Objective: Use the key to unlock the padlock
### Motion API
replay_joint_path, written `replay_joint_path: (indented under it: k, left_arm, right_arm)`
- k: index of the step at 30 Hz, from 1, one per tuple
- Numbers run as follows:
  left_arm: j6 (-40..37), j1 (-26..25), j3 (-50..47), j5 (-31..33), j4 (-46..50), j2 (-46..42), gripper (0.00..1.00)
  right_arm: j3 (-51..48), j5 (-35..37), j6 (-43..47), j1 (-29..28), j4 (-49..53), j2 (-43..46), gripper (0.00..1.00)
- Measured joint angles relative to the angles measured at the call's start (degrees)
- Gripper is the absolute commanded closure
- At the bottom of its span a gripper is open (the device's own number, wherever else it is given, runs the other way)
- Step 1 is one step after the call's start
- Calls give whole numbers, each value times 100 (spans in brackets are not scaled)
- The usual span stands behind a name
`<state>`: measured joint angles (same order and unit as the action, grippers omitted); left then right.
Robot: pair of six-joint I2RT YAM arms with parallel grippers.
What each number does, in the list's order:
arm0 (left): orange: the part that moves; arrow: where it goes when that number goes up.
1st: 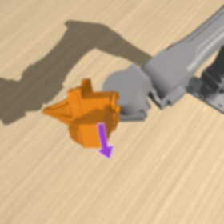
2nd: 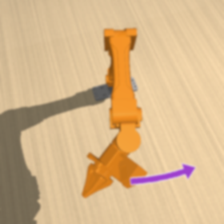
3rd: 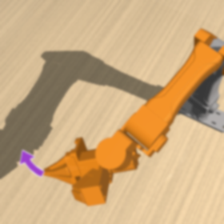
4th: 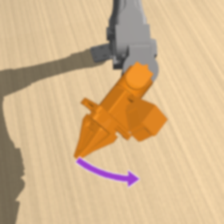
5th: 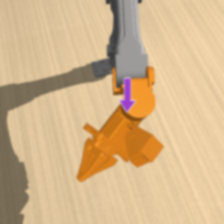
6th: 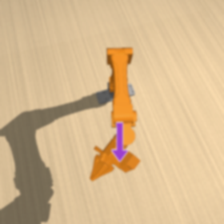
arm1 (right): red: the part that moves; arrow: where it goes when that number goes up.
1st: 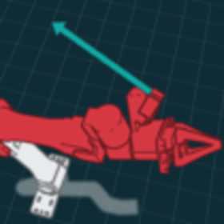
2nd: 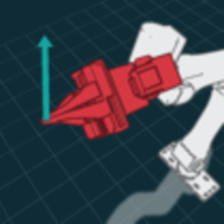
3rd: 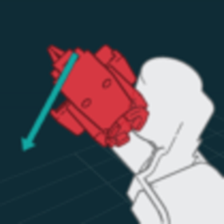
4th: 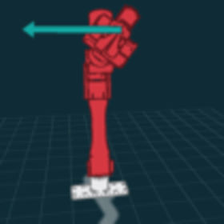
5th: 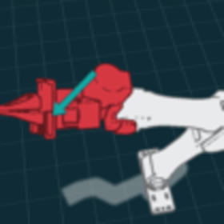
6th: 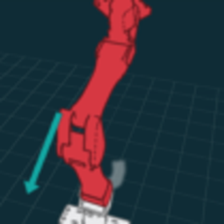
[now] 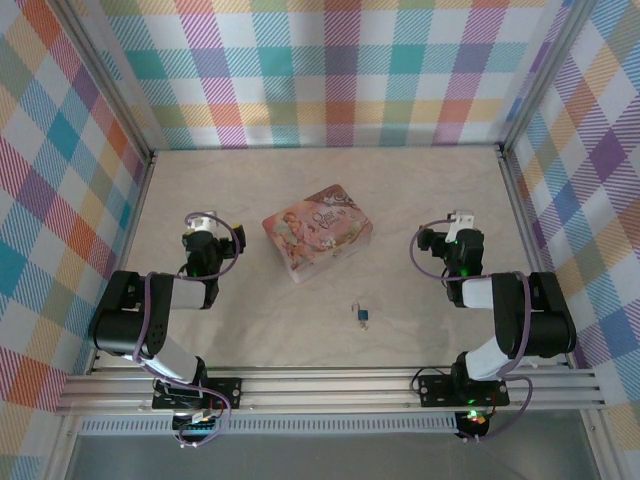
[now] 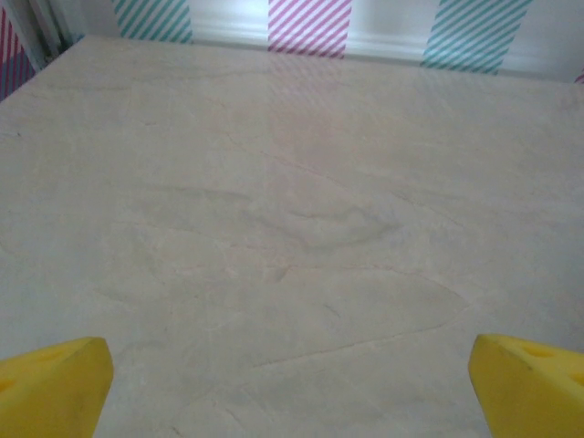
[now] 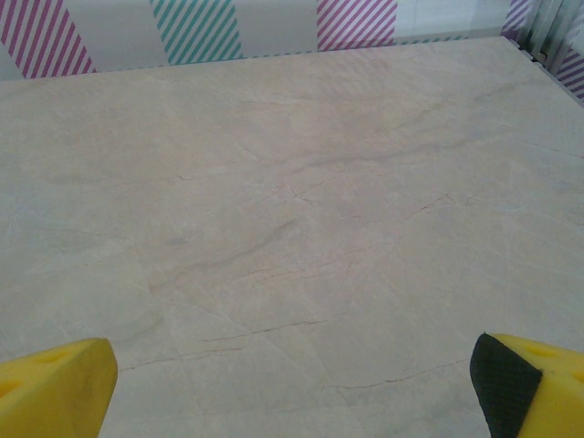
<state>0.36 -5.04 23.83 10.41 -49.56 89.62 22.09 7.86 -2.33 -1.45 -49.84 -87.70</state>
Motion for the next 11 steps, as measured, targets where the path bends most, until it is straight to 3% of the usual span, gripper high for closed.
replay_joint_path:
  k: [11]
  left_arm:
    - [-2,0,-2,-11,214,0,0]
  right_arm:
    - [0,0,0,0,7,0,0]
